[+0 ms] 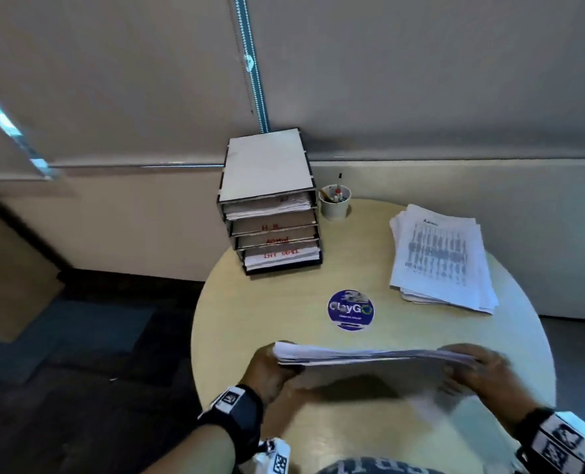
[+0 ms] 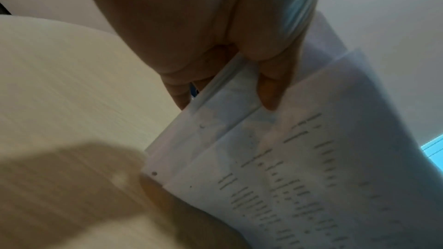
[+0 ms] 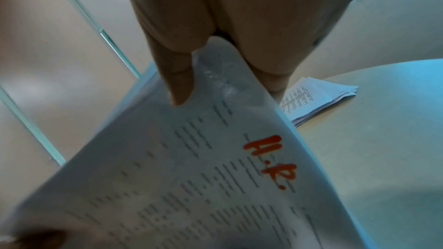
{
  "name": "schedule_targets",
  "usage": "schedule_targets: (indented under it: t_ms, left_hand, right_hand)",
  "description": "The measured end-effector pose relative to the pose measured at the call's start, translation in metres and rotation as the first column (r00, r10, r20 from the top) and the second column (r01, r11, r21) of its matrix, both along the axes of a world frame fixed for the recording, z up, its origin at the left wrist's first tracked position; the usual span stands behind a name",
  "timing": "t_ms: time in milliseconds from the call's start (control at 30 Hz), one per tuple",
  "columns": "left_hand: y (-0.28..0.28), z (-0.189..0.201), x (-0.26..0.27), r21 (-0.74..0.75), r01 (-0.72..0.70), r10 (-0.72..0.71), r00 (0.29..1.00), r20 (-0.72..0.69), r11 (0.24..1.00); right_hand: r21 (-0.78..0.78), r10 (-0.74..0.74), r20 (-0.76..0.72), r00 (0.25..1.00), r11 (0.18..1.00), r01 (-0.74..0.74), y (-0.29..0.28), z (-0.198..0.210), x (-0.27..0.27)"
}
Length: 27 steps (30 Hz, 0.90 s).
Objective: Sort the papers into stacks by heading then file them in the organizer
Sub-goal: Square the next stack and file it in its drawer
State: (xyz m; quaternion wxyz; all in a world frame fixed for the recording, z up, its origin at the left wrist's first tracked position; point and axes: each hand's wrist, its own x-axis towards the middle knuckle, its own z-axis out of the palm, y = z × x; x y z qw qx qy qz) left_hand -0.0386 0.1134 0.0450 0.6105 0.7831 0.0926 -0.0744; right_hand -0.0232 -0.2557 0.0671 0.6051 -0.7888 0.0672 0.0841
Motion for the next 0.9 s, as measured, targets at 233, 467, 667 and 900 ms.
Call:
schedule_targets:
  t_ms: [233,467,667,900]
  left_hand:
    - [-0.007,-0.002,0.003,-0.050,-0.085,0.086,0.996,0.012,0.995]
    - [0.001,0.022,0.009,-0.014,0.025,-0.024,0.995,0.099,1.000]
    - [-0.019,0.005,0.004,0.104,-0.101,0.106,0.993,-0.049,0.989]
    - [-0.026,0.008,0.007,0.135,-0.129,0.135,0.990,-0.035,0.982]
  right_hand:
    - [-0.383,0.099,0.074,0.992,0.922,-0.063,-0.010,-0.005,0.011]
    - [-0.471,0.157,0.175,0.972,0.880,-0.057,-0.018,0.028,0.019]
    - [-0.634,0.355,0.002,0.935,0.723,-0.274,-0.017,0.018,0.019]
    - [-0.856,0.588,0.019,0.809,0.428,-0.291,-0.006,0.041,0.043]
